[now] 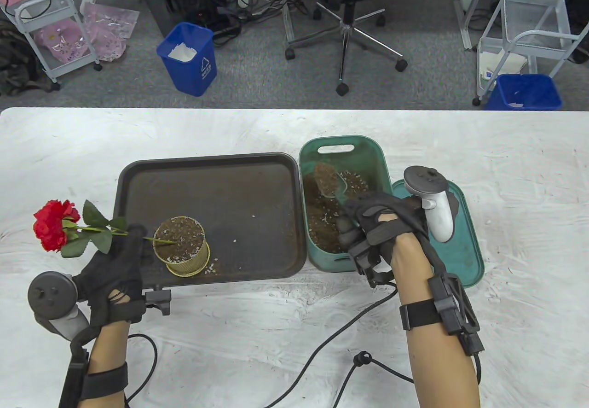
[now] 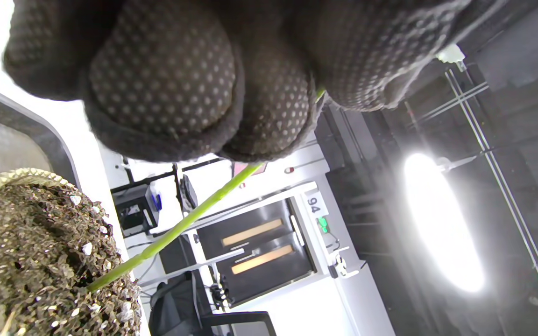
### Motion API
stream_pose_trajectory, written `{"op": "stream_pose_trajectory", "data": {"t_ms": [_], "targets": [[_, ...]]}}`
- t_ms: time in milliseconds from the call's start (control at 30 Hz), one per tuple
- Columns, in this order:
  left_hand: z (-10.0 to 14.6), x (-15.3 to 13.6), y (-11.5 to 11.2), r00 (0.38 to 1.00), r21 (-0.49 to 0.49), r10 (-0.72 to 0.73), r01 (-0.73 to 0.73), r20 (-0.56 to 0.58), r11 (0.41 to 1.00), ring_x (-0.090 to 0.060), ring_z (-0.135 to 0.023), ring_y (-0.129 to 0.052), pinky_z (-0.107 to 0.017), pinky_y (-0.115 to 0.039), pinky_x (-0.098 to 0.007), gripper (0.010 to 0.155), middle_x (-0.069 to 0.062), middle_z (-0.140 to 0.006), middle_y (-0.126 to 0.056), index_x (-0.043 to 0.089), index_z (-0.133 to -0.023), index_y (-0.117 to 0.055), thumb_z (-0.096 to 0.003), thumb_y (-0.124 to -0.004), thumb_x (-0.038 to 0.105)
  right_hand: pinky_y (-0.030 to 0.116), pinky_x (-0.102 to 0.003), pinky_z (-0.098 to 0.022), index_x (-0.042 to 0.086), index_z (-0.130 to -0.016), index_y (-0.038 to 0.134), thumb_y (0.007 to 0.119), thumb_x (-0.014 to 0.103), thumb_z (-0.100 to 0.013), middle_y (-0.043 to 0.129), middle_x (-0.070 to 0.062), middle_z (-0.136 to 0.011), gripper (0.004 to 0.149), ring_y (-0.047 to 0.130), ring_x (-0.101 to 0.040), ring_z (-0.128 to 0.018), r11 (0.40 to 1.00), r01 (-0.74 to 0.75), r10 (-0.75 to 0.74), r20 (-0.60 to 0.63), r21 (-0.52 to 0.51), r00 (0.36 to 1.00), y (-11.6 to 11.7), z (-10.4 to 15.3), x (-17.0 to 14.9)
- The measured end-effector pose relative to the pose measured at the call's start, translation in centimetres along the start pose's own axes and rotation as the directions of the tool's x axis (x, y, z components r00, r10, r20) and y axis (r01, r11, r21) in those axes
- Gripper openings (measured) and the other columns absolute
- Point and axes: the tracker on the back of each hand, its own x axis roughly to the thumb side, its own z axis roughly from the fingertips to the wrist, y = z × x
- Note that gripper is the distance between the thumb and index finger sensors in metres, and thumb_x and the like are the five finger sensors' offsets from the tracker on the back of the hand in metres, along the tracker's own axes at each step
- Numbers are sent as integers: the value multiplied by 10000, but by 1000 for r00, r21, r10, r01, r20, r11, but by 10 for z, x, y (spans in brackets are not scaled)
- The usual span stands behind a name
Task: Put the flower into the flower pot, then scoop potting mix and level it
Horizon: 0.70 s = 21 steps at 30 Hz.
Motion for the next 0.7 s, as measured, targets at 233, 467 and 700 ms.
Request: {"op": "stream_pose_trajectory", "data": {"t_ms": [233, 467, 700], "targets": [[0, 0, 1, 1000, 5, 0, 0, -4, 1000, -237, -271, -1076, -332, -910, -414, 461, -18, -515, -1049, 162, -715, -962, -399, -848, 477, 987, -381, -83, -36, -827, 716, 740, 325, -412, 1006, -140, -532, 551, 1109, -262, -224, 989, -47, 36, 77, 140, 996, 59, 9, 11], [0, 1, 2, 1000, 9, 3, -3, -10, 1000, -237, -271, -1076, -332, -911, -413, 461, -16, -514, -1050, 162, -714, -963, -399, -848, 477, 986, -385, -83, -35, -827, 715, 741, 326, -411, 1005, -141, -533, 551, 1108, -267, -226, 952, -110, 76, 130, 284, 989, 134, 1, 22], [0, 1, 2, 1000, 8, 1, -1, -10, 1000, -239, -271, -1075, -331, -911, -413, 461, -20, -514, -1050, 161, -715, -963, -398, -848, 476, 983, -391, -90, -32, -828, 714, 742, 325, -410, 1003, -141, -536, 551, 1105, -273, -229, 918, -211, 173, 141, 335, 975, 190, -16, 25]]}}
